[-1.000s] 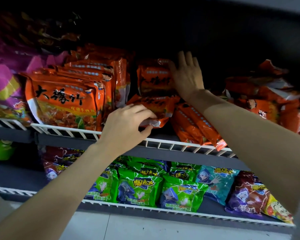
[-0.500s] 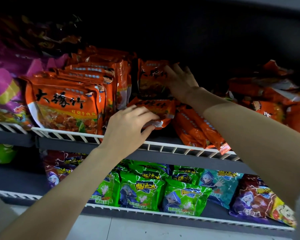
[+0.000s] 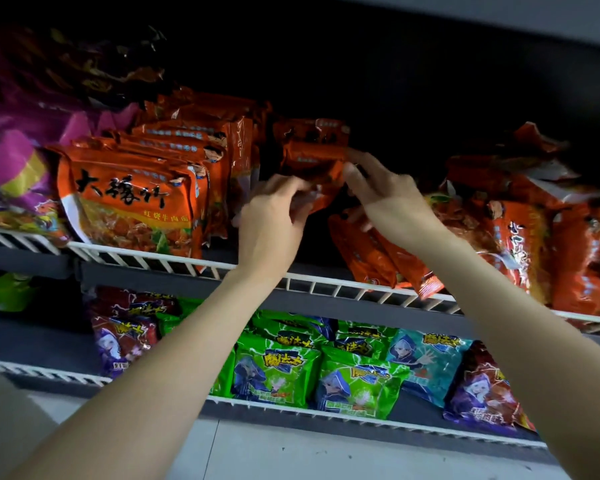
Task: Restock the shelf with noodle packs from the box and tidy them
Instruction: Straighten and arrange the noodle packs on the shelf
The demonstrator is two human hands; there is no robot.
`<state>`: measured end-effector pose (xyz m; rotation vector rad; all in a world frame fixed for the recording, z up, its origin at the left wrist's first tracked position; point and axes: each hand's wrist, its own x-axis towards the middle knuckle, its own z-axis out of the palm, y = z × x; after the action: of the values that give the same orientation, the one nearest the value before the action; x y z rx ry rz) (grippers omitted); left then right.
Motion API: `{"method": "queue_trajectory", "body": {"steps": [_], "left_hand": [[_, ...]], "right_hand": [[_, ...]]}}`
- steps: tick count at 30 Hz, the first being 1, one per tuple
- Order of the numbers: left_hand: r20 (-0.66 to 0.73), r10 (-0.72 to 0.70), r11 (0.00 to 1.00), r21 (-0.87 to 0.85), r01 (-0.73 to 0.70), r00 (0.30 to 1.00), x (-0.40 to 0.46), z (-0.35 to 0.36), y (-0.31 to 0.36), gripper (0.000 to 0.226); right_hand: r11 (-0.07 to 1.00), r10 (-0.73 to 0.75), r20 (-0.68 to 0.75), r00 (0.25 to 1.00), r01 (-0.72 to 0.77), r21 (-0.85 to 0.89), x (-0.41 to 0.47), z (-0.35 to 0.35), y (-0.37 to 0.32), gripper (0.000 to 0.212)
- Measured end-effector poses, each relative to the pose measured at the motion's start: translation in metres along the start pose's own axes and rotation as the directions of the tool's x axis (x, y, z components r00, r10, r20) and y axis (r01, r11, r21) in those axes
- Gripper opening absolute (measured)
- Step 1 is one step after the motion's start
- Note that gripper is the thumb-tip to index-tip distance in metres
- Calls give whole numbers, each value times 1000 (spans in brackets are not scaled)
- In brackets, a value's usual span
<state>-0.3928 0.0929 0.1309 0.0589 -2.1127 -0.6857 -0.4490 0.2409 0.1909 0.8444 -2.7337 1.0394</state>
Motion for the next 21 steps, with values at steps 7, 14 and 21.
{"method": "queue_trajectory", "body": {"steps": [7, 14, 21], "left_hand": [[151, 64, 996, -66, -54, 986, 6, 9, -2, 19], [264, 21, 936, 333, -112, 964, 38, 2, -29, 45], [348, 7, 878, 447, -172, 937, 55, 24, -54, 85]], "right_hand": [[999, 36, 85, 996, -38, 19, 49, 15, -9, 38], [970, -233, -156, 960, 219, -102, 78, 3, -1, 36], [972, -223, -215, 951, 200, -122, 93, 7, 26, 34]]}}
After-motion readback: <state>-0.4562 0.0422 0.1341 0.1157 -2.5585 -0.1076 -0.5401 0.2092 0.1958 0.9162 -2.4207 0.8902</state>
